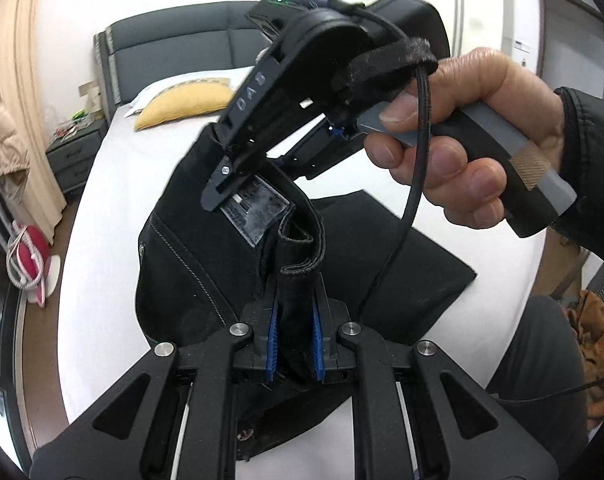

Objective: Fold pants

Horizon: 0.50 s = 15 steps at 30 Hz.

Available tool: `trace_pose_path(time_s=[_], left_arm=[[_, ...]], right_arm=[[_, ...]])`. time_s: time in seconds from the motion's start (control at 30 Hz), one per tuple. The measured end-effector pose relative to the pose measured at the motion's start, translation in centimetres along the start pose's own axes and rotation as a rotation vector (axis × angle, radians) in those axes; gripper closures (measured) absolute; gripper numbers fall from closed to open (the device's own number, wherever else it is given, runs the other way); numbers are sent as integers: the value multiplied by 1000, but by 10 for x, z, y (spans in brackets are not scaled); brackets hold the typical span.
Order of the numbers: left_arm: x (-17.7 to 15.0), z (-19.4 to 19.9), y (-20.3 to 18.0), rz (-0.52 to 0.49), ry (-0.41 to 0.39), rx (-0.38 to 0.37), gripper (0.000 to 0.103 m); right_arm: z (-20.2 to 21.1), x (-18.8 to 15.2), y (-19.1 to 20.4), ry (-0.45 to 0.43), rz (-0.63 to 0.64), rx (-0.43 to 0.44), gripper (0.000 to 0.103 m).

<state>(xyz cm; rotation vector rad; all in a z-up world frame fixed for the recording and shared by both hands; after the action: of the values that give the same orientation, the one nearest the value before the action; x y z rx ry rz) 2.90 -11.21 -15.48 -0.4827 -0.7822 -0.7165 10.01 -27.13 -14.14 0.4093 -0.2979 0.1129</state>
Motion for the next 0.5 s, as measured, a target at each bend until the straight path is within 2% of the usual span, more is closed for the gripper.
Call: trace_pose_path(time_s=[0.07,0.23,0.37,0.5], left_arm=[[-3,0,-9,-20,-1,-22,92],[7,-31,-48,-83,16,-92,92],[22,-71,-90,-131,41,-144,92],[28,-110,-115,-157,80,-175,92]], right_arm=[[10,-6,-14,-19,-18,-19,86],[37,-23,-55,-57,-50,-66,87],[47,-37,-100,-63,-104,-95,87],[47,-49,-145,-67,-169,-101,87]])
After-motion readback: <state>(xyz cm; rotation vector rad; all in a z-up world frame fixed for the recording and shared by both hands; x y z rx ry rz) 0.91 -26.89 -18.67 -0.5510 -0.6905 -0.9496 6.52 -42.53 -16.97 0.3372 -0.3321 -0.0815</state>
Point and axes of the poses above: each gripper's, at about its wrist camera, not at the fingertips, and z roughly against the way its jaws point, y to its left, x to its top, the point moved 4 cm from there along -z, roughly the way its jaws point, and after that the axes turned 13 degrees about -x, right-handed, at the moved point
